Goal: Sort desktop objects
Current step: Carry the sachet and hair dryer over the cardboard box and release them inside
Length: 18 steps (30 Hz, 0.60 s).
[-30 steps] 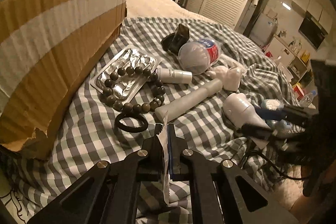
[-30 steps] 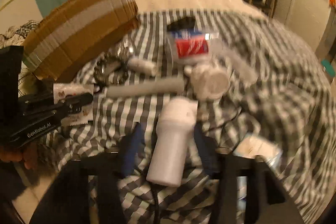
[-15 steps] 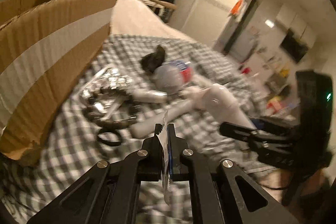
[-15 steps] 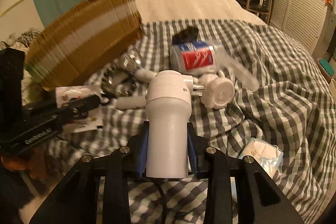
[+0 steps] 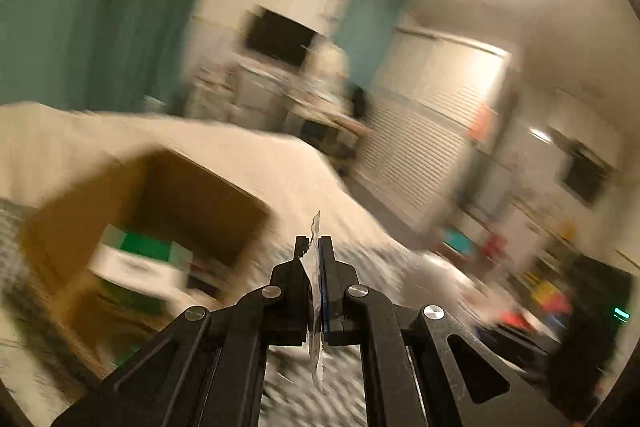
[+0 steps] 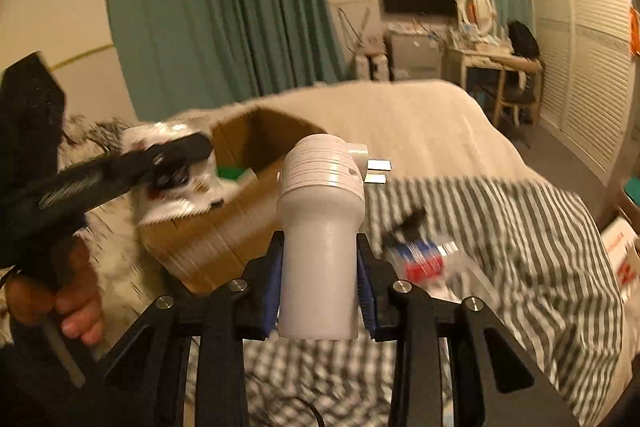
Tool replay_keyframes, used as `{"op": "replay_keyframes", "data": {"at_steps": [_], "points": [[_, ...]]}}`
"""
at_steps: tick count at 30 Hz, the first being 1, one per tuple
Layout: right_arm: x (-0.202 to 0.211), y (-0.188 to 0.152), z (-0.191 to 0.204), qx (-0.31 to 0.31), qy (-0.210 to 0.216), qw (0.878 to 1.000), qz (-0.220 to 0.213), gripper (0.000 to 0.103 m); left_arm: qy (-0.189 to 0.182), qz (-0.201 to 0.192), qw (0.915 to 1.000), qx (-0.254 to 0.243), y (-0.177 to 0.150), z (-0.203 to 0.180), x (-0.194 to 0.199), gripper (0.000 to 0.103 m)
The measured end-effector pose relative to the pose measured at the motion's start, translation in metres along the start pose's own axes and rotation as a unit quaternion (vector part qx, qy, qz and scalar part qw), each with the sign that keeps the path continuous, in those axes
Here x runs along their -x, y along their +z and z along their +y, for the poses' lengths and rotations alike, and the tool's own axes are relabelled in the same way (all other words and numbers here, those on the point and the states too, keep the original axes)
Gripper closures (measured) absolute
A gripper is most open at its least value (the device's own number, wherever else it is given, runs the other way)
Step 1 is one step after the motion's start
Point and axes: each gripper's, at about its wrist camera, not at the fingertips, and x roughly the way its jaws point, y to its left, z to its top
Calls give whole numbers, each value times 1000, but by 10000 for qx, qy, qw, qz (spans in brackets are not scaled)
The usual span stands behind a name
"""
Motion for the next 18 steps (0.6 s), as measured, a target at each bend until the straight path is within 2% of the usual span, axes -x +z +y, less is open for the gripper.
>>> {"op": "replay_keyframes", "data": {"at_steps": [1, 3, 8, 13, 18], "points": [[-4, 8, 7, 25, 128, 9999, -39, 72, 218, -68, 9997, 19, 2, 9, 1, 98], [-11, 17, 15, 82, 288, 9995, -60, 72, 325, -98, 9993, 133, -4, 32, -3, 98], [-58, 33, 50, 345, 537, 9979, 70, 72, 641, 230, 9958, 613, -12, 88, -25, 98], [-117, 49, 73, 437, 731, 9960, 260, 72, 918, 284, 9932, 662, -19, 112, -28, 98], [-147, 57, 78, 343, 871, 9954, 205, 70, 1140, 373, 9901, 728, -28, 127, -26, 98]]}}
